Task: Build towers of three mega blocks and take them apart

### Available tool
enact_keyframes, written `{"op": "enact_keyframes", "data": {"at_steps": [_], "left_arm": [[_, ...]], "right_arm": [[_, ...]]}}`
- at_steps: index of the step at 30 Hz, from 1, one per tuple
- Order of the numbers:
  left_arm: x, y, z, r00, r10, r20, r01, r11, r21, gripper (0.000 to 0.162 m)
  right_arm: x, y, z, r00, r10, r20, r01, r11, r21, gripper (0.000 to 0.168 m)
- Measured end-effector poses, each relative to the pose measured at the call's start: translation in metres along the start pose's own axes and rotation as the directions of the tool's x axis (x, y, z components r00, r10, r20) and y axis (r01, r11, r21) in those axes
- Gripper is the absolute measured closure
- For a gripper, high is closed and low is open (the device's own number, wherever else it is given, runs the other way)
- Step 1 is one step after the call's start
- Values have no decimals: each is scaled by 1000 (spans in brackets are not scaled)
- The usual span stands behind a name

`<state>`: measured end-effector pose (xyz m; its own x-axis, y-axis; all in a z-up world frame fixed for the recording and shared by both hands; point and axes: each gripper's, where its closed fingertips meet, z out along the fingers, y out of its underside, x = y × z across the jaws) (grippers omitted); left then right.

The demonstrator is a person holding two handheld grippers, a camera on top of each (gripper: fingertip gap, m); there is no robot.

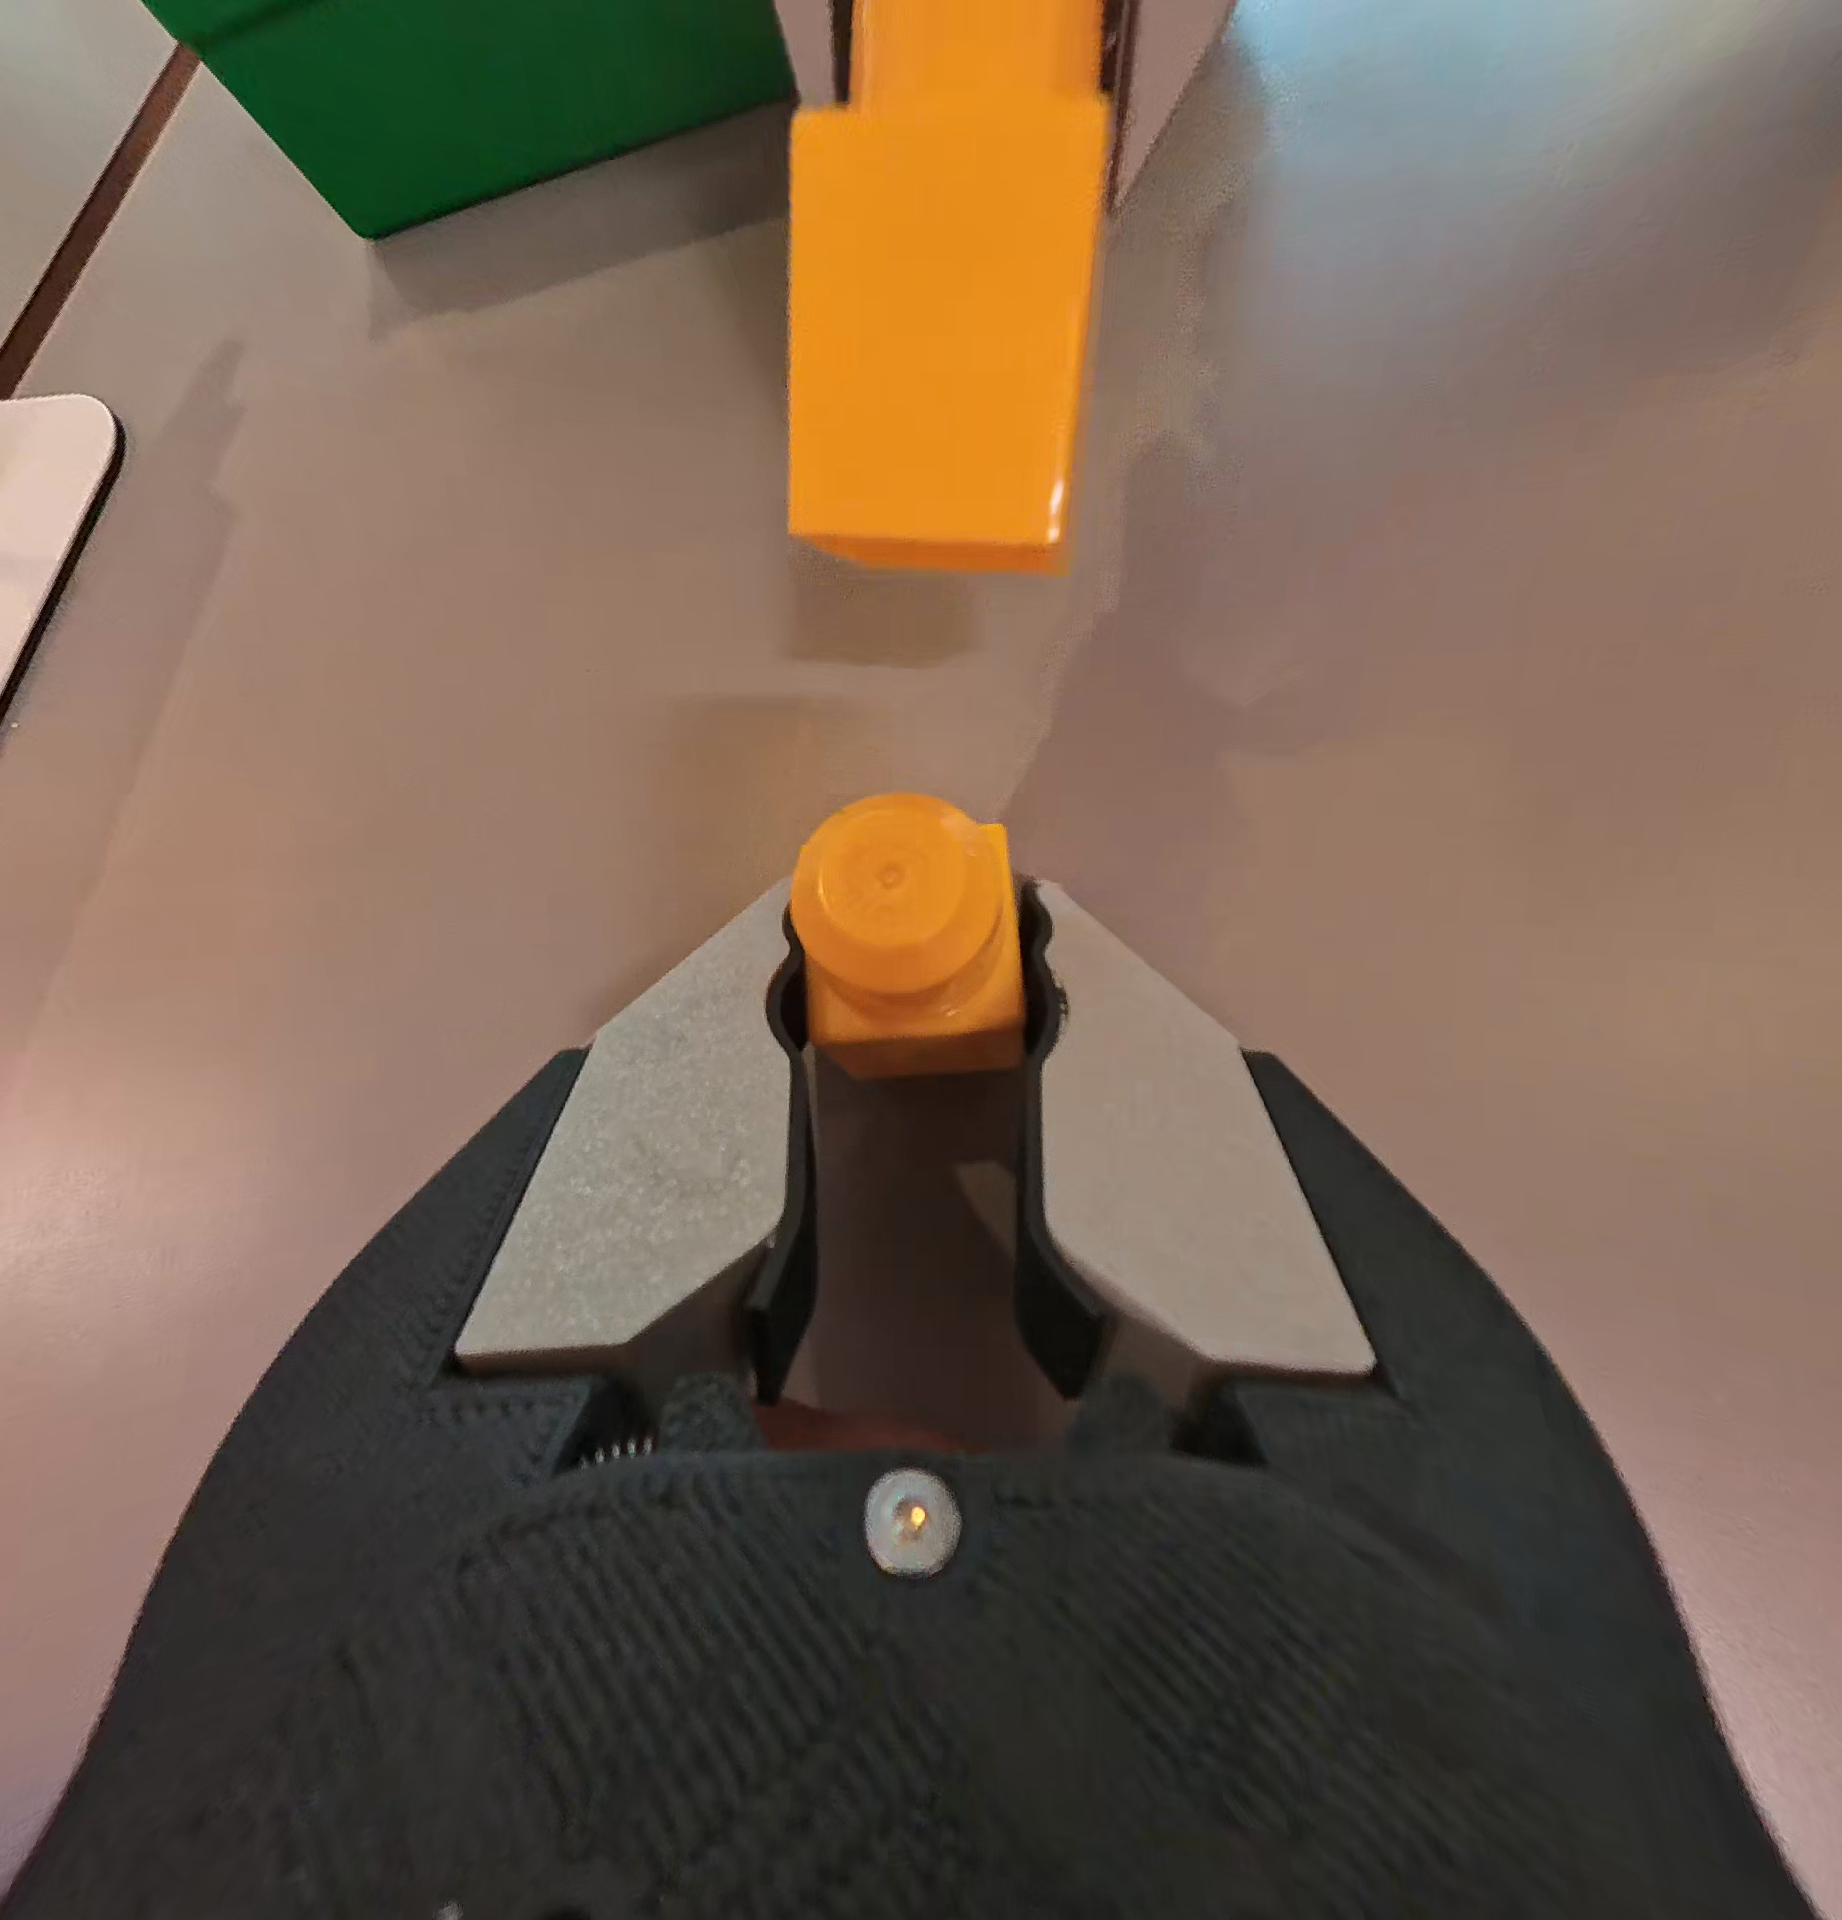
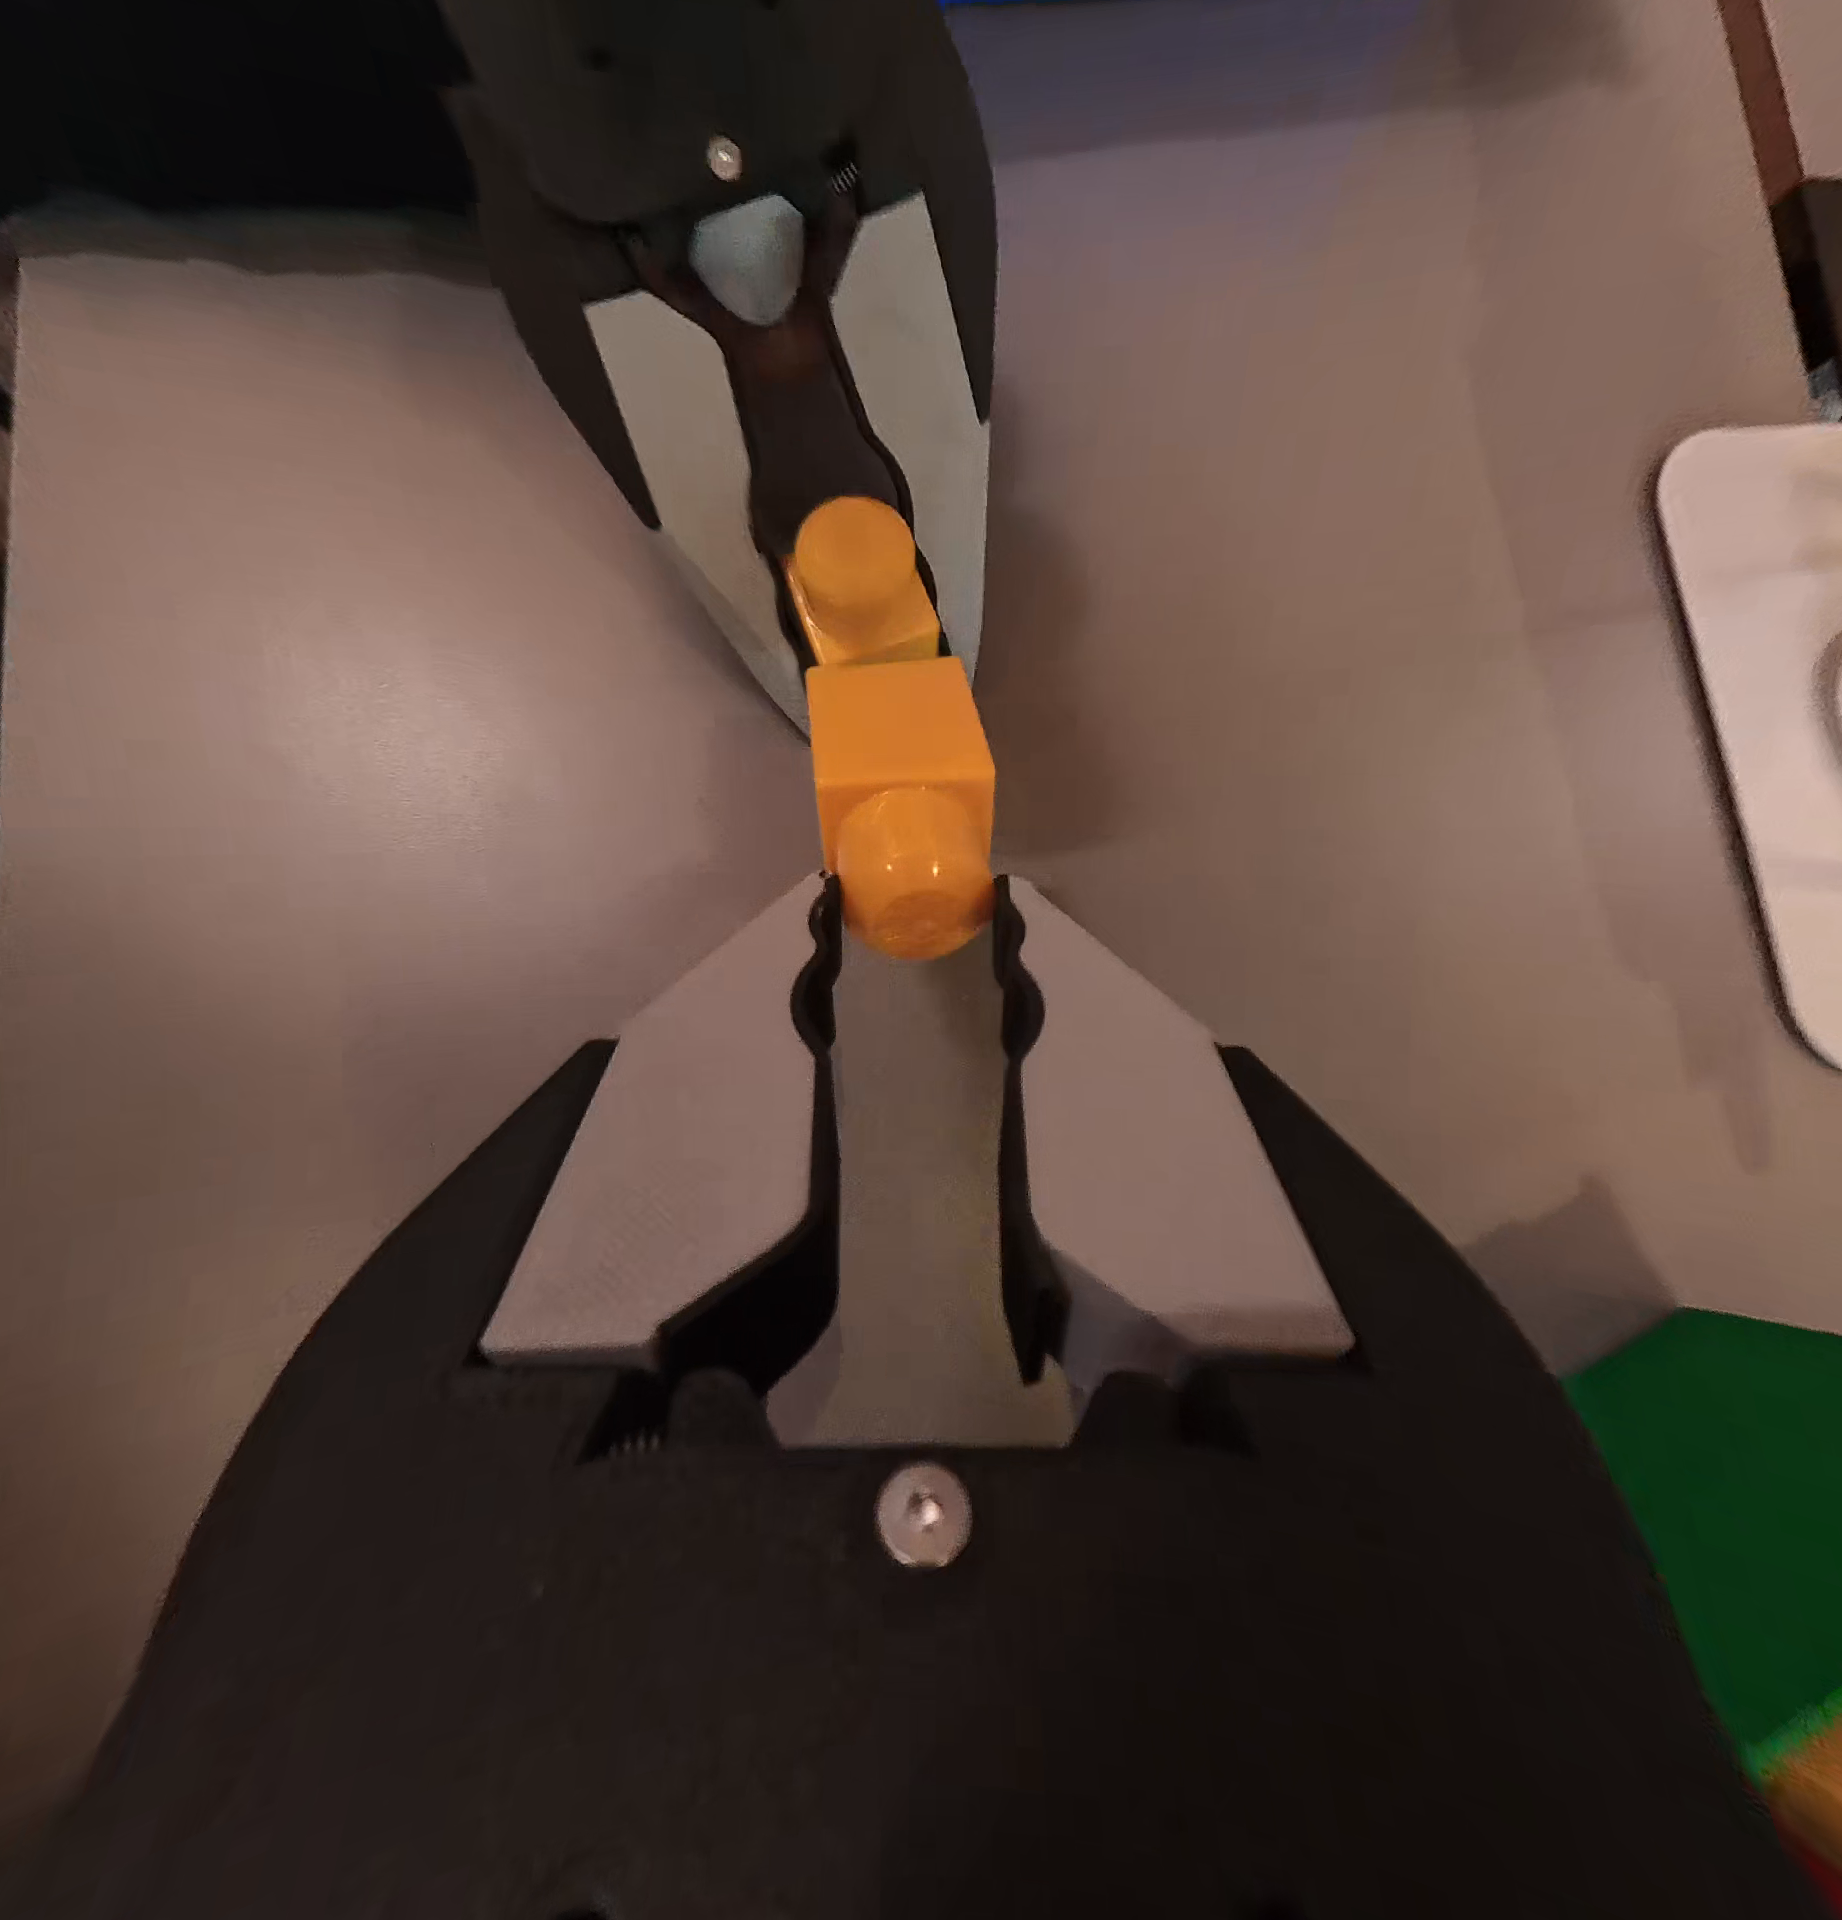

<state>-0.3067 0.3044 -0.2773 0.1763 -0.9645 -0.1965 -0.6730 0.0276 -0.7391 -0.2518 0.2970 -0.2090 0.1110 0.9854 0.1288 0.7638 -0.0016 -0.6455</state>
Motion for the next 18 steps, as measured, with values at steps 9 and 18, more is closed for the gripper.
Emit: {"op": "enact_keyframes", "data": {"at_steps": [9, 18], "left_arm": [[-6, 3, -7, 998, 16, 65, -17, 1000, 6, 109], [-5, 11, -10, 999, -43, 4, 43, 999, -11, 126]], "right_arm": [[-5, 11, -8, 995, -102, -9, 95, 951, -293, 142], [-2, 31, 8, 993, -104, 55, 118, 867, -484, 142]]}}
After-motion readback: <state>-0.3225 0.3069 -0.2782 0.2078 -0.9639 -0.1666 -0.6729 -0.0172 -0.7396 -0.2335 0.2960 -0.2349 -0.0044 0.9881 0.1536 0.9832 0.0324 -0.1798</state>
